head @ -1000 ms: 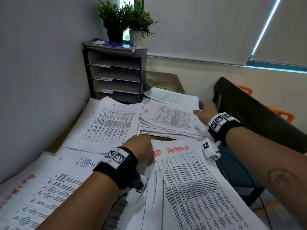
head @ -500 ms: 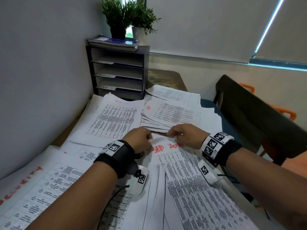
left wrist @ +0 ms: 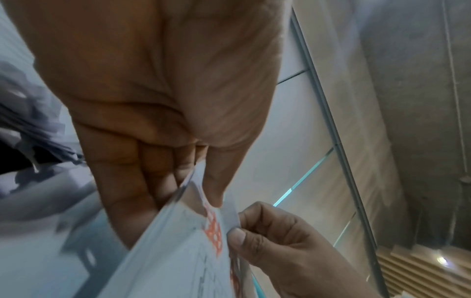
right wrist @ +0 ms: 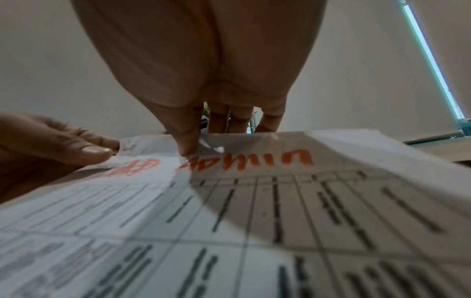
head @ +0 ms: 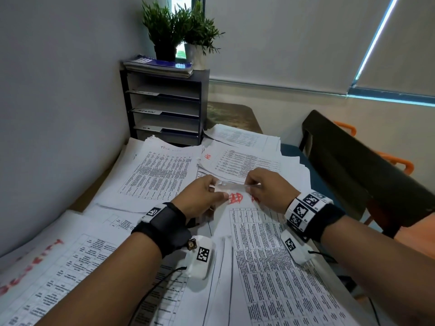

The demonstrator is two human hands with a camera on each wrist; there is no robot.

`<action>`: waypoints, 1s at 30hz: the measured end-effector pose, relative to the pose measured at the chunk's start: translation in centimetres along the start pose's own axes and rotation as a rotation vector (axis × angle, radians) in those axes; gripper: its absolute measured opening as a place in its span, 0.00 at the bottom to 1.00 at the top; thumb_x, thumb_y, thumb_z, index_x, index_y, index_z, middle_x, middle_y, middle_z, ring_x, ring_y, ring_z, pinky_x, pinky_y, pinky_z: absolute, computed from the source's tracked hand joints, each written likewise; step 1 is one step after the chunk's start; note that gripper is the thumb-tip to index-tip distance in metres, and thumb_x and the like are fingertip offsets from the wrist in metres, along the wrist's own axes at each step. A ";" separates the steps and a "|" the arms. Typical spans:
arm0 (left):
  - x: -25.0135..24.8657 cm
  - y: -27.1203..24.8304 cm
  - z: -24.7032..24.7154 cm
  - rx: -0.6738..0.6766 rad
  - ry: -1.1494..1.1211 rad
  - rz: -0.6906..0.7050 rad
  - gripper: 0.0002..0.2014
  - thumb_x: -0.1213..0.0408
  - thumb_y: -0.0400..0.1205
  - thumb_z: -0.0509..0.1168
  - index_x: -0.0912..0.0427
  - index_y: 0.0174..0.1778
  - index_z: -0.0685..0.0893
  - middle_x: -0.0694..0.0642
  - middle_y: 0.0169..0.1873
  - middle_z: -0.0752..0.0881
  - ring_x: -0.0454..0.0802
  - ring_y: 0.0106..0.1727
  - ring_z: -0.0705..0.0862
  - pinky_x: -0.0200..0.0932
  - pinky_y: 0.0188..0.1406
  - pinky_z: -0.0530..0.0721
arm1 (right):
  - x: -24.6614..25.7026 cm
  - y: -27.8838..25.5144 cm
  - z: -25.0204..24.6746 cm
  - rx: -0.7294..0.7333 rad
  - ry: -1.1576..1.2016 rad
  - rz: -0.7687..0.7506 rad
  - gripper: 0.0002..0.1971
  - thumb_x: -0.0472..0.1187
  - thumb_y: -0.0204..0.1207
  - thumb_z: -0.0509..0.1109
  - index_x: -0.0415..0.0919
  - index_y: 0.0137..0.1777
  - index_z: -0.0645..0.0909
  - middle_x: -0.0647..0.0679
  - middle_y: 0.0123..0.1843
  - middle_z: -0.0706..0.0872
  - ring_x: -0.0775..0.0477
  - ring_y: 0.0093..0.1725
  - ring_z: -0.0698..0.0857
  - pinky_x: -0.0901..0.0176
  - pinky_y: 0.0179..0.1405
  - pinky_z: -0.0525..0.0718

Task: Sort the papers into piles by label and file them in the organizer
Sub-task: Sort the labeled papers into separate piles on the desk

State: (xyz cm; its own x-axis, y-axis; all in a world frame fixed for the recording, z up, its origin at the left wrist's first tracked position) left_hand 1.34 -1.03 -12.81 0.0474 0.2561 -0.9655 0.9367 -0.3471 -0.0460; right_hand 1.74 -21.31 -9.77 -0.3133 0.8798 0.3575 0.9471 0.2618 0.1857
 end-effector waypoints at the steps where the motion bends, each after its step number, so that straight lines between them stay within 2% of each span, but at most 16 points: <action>1: -0.1 -0.2 0.1 0.025 -0.043 -0.014 0.10 0.66 0.83 0.72 0.62 0.55 0.78 0.56 0.36 0.91 0.55 0.30 0.86 0.45 0.25 0.84 | -0.1 -0.1 -0.3 -0.025 0.004 -0.010 0.03 0.39 0.79 0.72 0.46 0.44 0.84 0.52 0.49 0.85 0.49 0.51 0.82 0.50 0.56 0.81; 3: -0.2 -0.5 0.2 0.059 -0.094 -0.032 0.09 0.68 0.84 0.71 0.61 0.56 0.78 0.54 0.33 0.89 0.53 0.28 0.82 0.44 0.25 0.83 | -0.1 -0.3 -0.7 -0.084 0.000 -0.036 0.02 0.37 0.78 0.74 0.43 0.45 0.88 0.50 0.51 0.86 0.49 0.52 0.83 0.51 0.57 0.81; 5: -0.2 -0.6 0.2 0.076 -0.144 -0.053 0.10 0.68 0.83 0.71 0.60 0.57 0.78 0.58 0.38 0.91 0.55 0.32 0.84 0.46 0.28 0.83 | -0.2 -0.4 -0.9 -0.127 -0.013 -0.039 0.03 0.38 0.78 0.74 0.42 0.46 0.89 0.50 0.52 0.87 0.50 0.53 0.83 0.52 0.57 0.81; 7: 0.1 -0.6 0.0 0.065 -0.181 -0.083 0.13 0.67 0.83 0.72 0.60 0.60 0.78 0.63 0.46 0.93 0.60 0.39 0.89 0.50 0.35 0.85 | -0.2 -0.5 -0.8 -0.154 -0.017 -0.023 0.04 0.39 0.80 0.72 0.44 0.48 0.89 0.53 0.49 0.88 0.51 0.50 0.84 0.53 0.55 0.82; 9: 0.5 -0.5 0.0 0.103 -0.219 -0.119 0.12 0.67 0.82 0.71 0.62 0.60 0.80 0.65 0.48 0.92 0.66 0.45 0.92 0.57 0.44 0.85 | -0.2 -0.6 -0.8 -0.169 -0.016 -0.016 0.05 0.39 0.81 0.70 0.46 0.47 0.87 0.55 0.46 0.87 0.53 0.47 0.83 0.52 0.52 0.83; 11: 0.6 -0.7 0.1 0.186 -0.282 -0.158 0.08 0.68 0.84 0.69 0.67 0.55 0.80 0.64 0.45 0.92 0.60 0.40 0.92 0.52 0.41 0.88 | -0.1 -0.8 -1.0 -0.201 0.003 -0.030 0.05 0.39 0.81 0.69 0.46 0.47 0.86 0.55 0.47 0.85 0.53 0.48 0.82 0.55 0.52 0.80; 12: 0.7 -0.7 0.2 0.231 -0.296 -0.178 0.08 0.68 0.85 0.69 0.67 0.56 0.81 0.64 0.45 0.91 0.55 0.37 0.91 0.49 0.38 0.91 | -0.1 -0.9 -1.2 -0.228 0.003 -0.043 0.04 0.39 0.81 0.70 0.46 0.47 0.86 0.54 0.49 0.84 0.52 0.50 0.81 0.55 0.54 0.79; 14: 1.2 -0.7 0.4 0.292 -0.282 -0.207 0.11 0.68 0.85 0.68 0.69 0.61 0.83 0.66 0.49 0.89 0.52 0.38 0.89 0.47 0.39 0.91 | -0.2 -0.9 -1.7 -0.261 0.000 -0.049 0.02 0.40 0.80 0.72 0.46 0.48 0.87 0.53 0.54 0.84 0.49 0.56 0.80 0.49 0.60 0.79; 17: 1.8 -0.6 0.5 0.273 -0.280 -0.213 0.12 0.69 0.86 0.67 0.68 0.63 0.86 0.65 0.50 0.91 0.53 0.40 0.91 0.46 0.38 0.91 | -0.2 -0.8 -2.3 -0.228 0.074 -0.017 0.03 0.40 0.79 0.74 0.45 0.48 0.89 0.52 0.55 0.85 0.49 0.57 0.81 0.45 0.62 0.81; 20: 1.8 -0.6 0.8 0.232 -0.282 -0.205 0.10 0.69 0.86 0.66 0.65 0.61 0.88 0.61 0.44 0.92 0.49 0.34 0.90 0.43 0.33 0.90 | 0.0 -1.0 -2.7 -0.210 0.113 0.005 0.03 0.40 0.79 0.73 0.44 0.50 0.88 0.53 0.54 0.85 0.50 0.56 0.83 0.49 0.62 0.83; 23: 1.7 -0.8 1.1 0.211 -0.291 -0.190 0.11 0.70 0.86 0.66 0.65 0.62 0.88 0.60 0.43 0.92 0.48 0.33 0.88 0.44 0.32 0.90 | -0.1 -1.3 -3.0 -0.119 0.061 0.060 0.14 0.46 0.81 0.70 0.50 0.66 0.81 0.53 0.62 0.84 0.51 0.62 0.82 0.54 0.63 0.81; 25: 1.5 -0.9 1.1 0.191 -0.300 -0.172 0.12 0.70 0.86 0.66 0.67 0.63 0.86 0.58 0.40 0.92 0.46 0.30 0.88 0.41 0.28 0.88 | -0.9 -1.3 -3.1 -0.041 0.039 0.126 0.23 0.50 0.82 0.70 0.52 0.75 0.73 0.51 0.70 0.81 0.49 0.68 0.81 0.48 0.70 0.79; 26: 1.5 -0.8 1.1 0.179 -0.310 -0.164 0.12 0.71 0.86 0.66 0.68 0.64 0.86 0.58 0.39 0.92 0.46 0.29 0.88 0.40 0.26 0.87 | -1.5 -1.3 -3.4 -0.060 0.025 0.150 0.25 0.51 0.81 0.70 0.51 0.77 0.72 0.50 0.73 0.79 0.47 0.71 0.79 0.43 0.73 0.78; 28: 1.3 -0.8 1.0 0.147 -0.340 -0.152 0.12 0.71 0.86 0.66 0.69 0.64 0.85 0.59 0.42 0.92 0.48 0.30 0.89 0.41 0.26 0.88 | -2.7 -1.4 -4.6 -0.245 0.006 0.185 0.27 0.52 0.80 0.70 0.50 0.78 0.71 0.47 0.76 0.74 0.44 0.75 0.74 0.37 0.75 0.75; 29: 1.2 -0.8 0.9 0.133 -0.367 -0.149 0.12 0.71 0.86 0.66 0.69 0.64 0.85 0.60 0.44 0.92 0.48 0.31 0.89 0.42 0.27 0.89 | -3.2 -1.5 -5.4 -0.351 0.015 0.223 0.28 0.52 0.80 0.70 0.47 0.78 0.70 0.46 0.76 0.72 0.43 0.75 0.73 0.40 0.76 0.74; 30: 1.1 -0.8 0.8 0.126 -0.392 -0.144 0.11 0.71 0.86 0.65 0.70 0.63 0.85 0.59 0.43 0.92 0.48 0.31 0.89 0.42 0.26 0.89 | -3.3 -1.8 -6.3 -0.431 0.052 0.266 0.29 0.51 0.80 0.71 0.45 0.79 0.69 0.45 0.76 0.71 0.44 0.74 0.73 0.48 0.74 0.75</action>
State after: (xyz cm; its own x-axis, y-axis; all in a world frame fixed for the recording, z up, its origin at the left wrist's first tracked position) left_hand 0.38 -1.23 -14.03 -0.2389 -0.0438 -0.9701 0.8735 -0.4461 -0.1950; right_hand 0.64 -27.16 -5.54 -0.0791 0.8698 0.4870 0.8832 -0.1654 0.4388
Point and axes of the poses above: each hand's wrist, its own y-axis towards the middle knuckle, its own z-axis out of the palm, x = y × z, the point moved 3 cm from there along y, towards the middle knuckle
